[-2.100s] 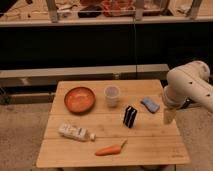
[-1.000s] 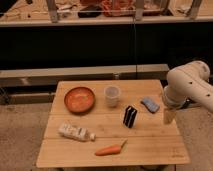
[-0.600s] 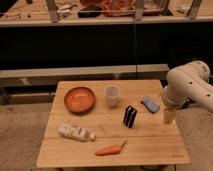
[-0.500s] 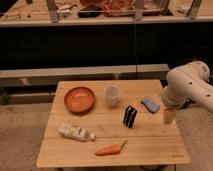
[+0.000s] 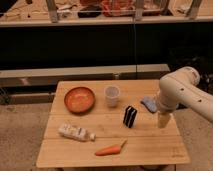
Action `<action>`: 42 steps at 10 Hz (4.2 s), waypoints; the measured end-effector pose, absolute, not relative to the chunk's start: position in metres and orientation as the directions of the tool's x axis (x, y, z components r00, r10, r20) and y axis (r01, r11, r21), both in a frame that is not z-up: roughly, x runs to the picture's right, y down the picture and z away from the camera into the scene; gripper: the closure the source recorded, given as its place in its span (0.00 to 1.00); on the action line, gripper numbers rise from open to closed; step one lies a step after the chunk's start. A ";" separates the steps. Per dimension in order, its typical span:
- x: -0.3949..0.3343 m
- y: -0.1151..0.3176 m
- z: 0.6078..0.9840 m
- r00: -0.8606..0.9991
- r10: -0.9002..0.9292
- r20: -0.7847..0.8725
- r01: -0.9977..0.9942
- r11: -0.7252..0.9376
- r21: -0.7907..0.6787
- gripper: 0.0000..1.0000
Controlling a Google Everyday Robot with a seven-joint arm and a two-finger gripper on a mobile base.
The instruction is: Knock the eraser over
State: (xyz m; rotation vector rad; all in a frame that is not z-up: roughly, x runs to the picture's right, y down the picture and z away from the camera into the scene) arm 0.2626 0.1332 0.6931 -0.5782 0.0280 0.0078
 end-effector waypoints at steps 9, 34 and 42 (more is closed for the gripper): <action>0.234 0.152 0.704 0.999 -0.032 -0.001 0.027 0.833 -0.553 0.20; 0.202 0.176 0.731 0.992 -0.103 0.079 0.129 0.810 -0.572 0.42; 0.173 0.178 0.734 0.983 -0.136 0.119 0.180 0.803 -0.568 0.93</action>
